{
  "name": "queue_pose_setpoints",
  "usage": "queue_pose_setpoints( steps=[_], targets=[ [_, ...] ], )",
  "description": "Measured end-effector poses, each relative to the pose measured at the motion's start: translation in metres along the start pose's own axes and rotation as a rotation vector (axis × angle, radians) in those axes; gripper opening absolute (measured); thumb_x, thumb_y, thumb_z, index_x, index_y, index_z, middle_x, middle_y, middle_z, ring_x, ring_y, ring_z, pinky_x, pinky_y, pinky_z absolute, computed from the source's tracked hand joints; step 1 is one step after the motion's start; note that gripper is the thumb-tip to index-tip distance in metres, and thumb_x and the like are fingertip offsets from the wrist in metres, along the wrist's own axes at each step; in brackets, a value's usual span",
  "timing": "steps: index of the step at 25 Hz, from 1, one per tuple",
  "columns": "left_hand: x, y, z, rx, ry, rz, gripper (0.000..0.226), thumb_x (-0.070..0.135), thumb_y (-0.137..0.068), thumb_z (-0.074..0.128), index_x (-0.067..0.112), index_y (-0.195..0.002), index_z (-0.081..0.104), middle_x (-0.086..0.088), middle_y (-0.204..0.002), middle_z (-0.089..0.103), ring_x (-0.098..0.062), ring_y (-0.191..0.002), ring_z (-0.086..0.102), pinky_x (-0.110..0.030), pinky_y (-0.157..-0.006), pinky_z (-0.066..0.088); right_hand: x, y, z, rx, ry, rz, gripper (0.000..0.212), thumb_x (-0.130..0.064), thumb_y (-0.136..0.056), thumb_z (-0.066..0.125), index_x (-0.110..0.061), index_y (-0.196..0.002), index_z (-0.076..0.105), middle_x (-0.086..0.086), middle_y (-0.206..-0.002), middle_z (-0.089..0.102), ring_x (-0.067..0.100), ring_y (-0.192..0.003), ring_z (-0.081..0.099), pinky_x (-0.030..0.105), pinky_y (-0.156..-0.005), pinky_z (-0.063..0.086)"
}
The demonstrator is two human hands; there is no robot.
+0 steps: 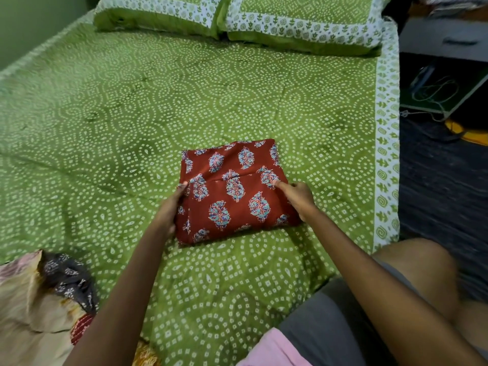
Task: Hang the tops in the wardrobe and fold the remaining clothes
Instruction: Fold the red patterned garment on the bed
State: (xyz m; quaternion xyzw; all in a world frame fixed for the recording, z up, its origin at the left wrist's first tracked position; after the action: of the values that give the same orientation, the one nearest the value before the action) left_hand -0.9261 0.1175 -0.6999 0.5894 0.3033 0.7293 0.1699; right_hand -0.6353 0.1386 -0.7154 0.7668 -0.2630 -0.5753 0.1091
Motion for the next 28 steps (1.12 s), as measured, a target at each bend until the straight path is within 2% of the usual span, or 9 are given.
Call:
queue_pose_setpoints(
  steps=[3, 5, 12, 15, 17, 19, 21, 23, 28],
  targets=[
    [-0.003, -0.009, 0.003, 0.174, -0.182, 0.288, 0.030, 0.016, -0.087, 0.065, 0.010, -0.116, 0.057, -0.016, -0.111, 0.064, -0.026, -0.091, 0.063, -0.034, -0.078, 0.053, 0.003, 0.002, 0.008, 0.054, 0.095, -0.094, 0.033, -0.028, -0.081, 0.070, -0.006, -0.106, 0.065, 0.009, -0.107, 0.068, 0.022, -0.090, 0.062, 0.030, -0.079, 0.051],
    [-0.011, -0.009, -0.001, 0.235, -0.333, 0.392, 0.031, 0.015, -0.086, 0.066, 0.007, -0.115, 0.059, -0.014, -0.107, 0.065, -0.026, -0.094, 0.063, -0.031, -0.074, 0.053, 0.016, 0.012, 0.006, 0.101, 0.168, -0.162, 0.028, -0.024, -0.086, 0.065, -0.007, -0.108, 0.062, 0.010, -0.107, 0.067, 0.021, -0.089, 0.060, 0.026, -0.074, 0.045],
    [-0.012, -0.002, -0.006, 0.345, -0.672, 0.363, 0.041, 0.021, -0.085, 0.068, 0.000, -0.117, 0.054, -0.019, -0.114, 0.061, -0.031, -0.105, 0.058, -0.036, -0.089, 0.045, 0.014, 0.033, 0.000, 0.089, 0.638, -0.154, 0.042, -0.037, -0.093, 0.053, -0.007, -0.121, 0.048, 0.014, -0.116, 0.062, 0.031, -0.104, 0.059, 0.035, -0.085, 0.045],
    [0.011, 0.025, 0.023, 0.478, -0.999, 0.795, 0.044, 0.015, -0.091, 0.056, -0.002, -0.129, 0.044, -0.020, -0.125, 0.052, -0.032, -0.115, 0.049, -0.039, -0.098, 0.036, -0.012, 0.050, 0.007, 0.330, 0.951, -0.414, 0.044, -0.032, -0.096, 0.047, -0.006, -0.131, 0.040, 0.014, -0.127, 0.053, 0.027, -0.113, 0.052, 0.037, -0.091, 0.041],
    [0.009, 0.033, 0.061, 0.290, -1.036, 1.004, 0.041, 0.013, -0.093, 0.043, 0.001, -0.131, 0.047, -0.018, -0.133, 0.051, -0.029, -0.124, 0.046, -0.038, -0.107, 0.031, -0.025, 0.055, 0.037, 0.210, 0.765, -0.618, 0.042, -0.025, -0.099, 0.040, -0.006, -0.136, 0.039, 0.012, -0.138, 0.045, 0.025, -0.126, 0.042, 0.036, -0.103, 0.034],
    [-0.016, 0.024, 0.082, 0.108, -1.261, 0.926, 0.053, 0.029, -0.094, 0.025, 0.012, -0.142, 0.038, -0.009, -0.150, 0.034, -0.023, -0.140, 0.028, -0.035, -0.116, 0.011, -0.016, 0.051, 0.073, -0.031, 0.796, -0.619, 0.050, -0.032, -0.101, 0.027, -0.011, -0.146, 0.026, 0.007, -0.153, 0.026, 0.023, -0.142, 0.020, 0.040, -0.116, 0.014],
    [-0.053, 0.013, 0.071, 0.134, -1.538, 0.787, 0.066, 0.047, -0.090, 0.008, 0.021, -0.148, 0.024, -0.002, -0.156, 0.019, -0.021, -0.145, 0.012, -0.037, -0.116, -0.004, 0.013, 0.049, 0.086, -0.057, 1.007, -0.594, 0.061, -0.047, -0.097, 0.011, -0.017, -0.150, 0.015, 0.001, -0.158, 0.013, 0.023, -0.146, 0.007, 0.043, -0.117, -0.001],
    [-0.073, 0.009, 0.054, 0.191, -1.659, 0.761, 0.068, 0.057, -0.089, 0.011, 0.026, -0.148, 0.022, -0.001, -0.156, 0.019, -0.024, -0.145, 0.015, -0.044, -0.115, -0.005, 0.032, 0.047, 0.080, -0.039, 1.090, -0.596, 0.072, -0.056, -0.088, 0.003, -0.023, -0.151, 0.012, -0.001, -0.158, 0.011, 0.025, -0.146, 0.004, 0.043, -0.116, -0.004],
    [-0.038, -0.030, 0.047, 0.201, -1.701, 0.592, 0.085, 0.076, -0.077, 0.002, 0.032, -0.150, 0.004, 0.000, -0.158, -0.003, -0.020, -0.146, -0.006, -0.048, -0.111, -0.014, 0.012, 0.010, 0.076, -0.095, 1.151, -0.553, 0.071, -0.066, -0.091, 0.015, -0.028, -0.151, 0.003, -0.001, -0.159, 0.000, 0.023, -0.146, -0.008, 0.042, -0.115, -0.013]
  ],
)
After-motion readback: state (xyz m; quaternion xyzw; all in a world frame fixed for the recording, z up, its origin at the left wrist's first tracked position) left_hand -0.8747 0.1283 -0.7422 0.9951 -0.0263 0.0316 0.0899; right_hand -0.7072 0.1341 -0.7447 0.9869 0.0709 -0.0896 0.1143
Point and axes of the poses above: each hand's wrist, its own y-axis away from the middle knuckle, its own z-axis out of the palm, x = y × z, the point moved 3 cm from there along -y, towards the middle knuckle
